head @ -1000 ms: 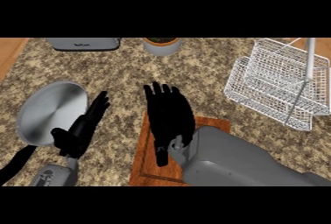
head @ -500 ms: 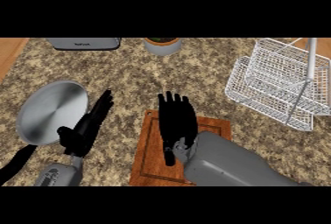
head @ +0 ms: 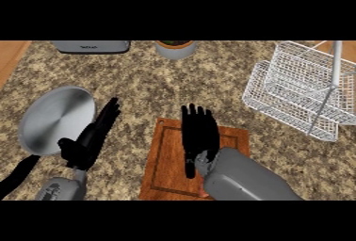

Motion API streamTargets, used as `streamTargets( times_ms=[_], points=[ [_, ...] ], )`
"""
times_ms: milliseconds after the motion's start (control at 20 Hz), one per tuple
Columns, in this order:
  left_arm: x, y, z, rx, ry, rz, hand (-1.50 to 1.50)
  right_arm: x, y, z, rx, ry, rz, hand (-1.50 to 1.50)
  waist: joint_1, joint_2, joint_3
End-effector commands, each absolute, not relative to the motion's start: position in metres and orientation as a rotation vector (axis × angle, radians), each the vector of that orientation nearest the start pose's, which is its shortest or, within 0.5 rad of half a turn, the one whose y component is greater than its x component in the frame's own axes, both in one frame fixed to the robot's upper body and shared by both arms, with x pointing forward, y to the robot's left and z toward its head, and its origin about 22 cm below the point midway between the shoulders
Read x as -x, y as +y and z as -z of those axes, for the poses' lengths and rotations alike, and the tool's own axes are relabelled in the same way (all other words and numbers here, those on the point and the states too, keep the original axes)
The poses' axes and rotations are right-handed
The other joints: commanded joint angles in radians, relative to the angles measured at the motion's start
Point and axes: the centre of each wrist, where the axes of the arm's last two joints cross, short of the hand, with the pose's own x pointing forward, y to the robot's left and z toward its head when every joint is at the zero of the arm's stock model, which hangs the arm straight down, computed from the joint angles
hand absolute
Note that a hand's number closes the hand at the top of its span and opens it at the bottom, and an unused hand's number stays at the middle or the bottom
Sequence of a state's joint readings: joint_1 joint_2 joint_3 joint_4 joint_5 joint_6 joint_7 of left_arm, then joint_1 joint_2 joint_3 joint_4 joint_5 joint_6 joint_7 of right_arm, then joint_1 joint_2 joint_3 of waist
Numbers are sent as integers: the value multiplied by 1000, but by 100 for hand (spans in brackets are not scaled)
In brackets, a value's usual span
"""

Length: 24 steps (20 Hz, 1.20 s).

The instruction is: Pick the squash from the cutting board and place it in the tiered basket

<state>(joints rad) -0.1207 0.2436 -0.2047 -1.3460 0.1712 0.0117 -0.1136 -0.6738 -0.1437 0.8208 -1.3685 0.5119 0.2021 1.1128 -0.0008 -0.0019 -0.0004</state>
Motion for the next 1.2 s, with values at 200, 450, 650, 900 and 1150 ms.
streamTargets(
  times_ms=[200,450,650,900,1150],
  points=[
    [-267,244,12,77,-1536,235,0,-274,-38,-47,865,-736,-1244,-150,3,1,0],
    [-261,246,22,81,-1541,217,0,-270,-49,-50,835,-743,-1264,-150,0,0,0],
    [-260,231,27,61,-1522,230,0,-278,-44,-32,829,-742,-1265,-150,3,1,0],
    [-270,220,30,74,-1533,243,0,-285,-50,-12,745,-911,-1194,150,4,3,1],
    [-273,240,15,86,-1539,244,0,-290,-39,-22,783,-1001,-1220,150,7,2,0]
  ],
)
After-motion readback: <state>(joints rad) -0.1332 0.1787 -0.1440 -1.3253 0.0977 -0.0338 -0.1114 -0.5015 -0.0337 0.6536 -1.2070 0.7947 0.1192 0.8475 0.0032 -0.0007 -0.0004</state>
